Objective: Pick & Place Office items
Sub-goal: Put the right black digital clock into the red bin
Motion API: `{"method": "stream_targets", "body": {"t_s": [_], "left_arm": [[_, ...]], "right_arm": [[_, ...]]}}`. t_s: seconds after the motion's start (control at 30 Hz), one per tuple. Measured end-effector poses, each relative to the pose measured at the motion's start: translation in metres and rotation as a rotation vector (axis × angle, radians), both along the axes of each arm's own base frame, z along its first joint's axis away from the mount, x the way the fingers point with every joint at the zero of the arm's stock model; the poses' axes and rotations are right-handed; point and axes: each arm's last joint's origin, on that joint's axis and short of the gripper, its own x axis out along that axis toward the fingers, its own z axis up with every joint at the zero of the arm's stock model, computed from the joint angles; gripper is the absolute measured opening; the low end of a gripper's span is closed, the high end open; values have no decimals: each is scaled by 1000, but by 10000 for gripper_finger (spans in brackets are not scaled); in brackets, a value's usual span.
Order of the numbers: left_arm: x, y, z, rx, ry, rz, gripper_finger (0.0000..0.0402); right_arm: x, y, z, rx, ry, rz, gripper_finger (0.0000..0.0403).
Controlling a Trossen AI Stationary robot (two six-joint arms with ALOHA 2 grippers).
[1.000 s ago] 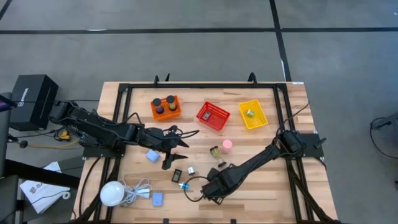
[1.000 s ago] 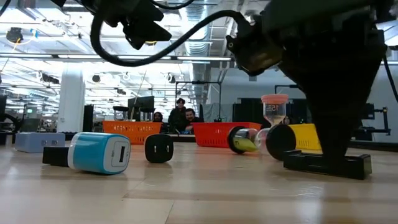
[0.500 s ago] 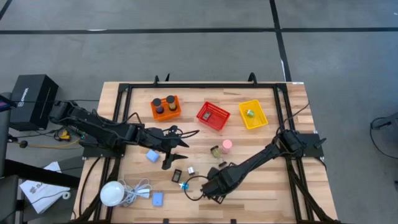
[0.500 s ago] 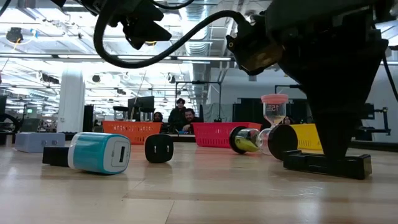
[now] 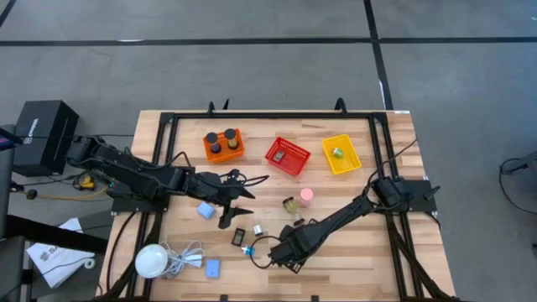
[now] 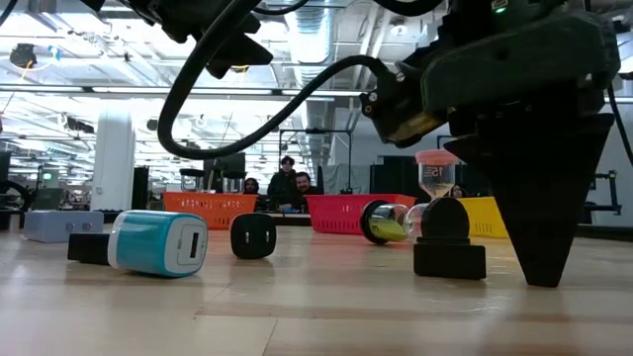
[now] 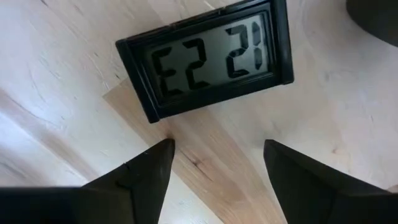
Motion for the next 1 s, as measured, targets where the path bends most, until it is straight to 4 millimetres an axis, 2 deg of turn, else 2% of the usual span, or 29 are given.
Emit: {"method": "stream_targets", "body": {"t_s": [0.17, 0.3, 0.5, 0.67, 1.0], "left_arm": [[0, 0, 0, 0, 0, 0, 223], [0, 0, 0, 0, 0, 0, 223], [0, 0, 0, 0, 0, 0, 223], [0, 0, 0, 0, -1, 0, 223], [0, 0, 0, 0, 0, 0, 223]], "right_arm": [[2, -2, -1, -8, -5, 3, 240], [3, -5, -1, 5, -2, 88, 238], [8, -7, 10, 7, 34, 141, 238], [14, -5, 20, 9, -7, 191, 238], [8, -8, 29, 4, 72, 375, 238]]}}
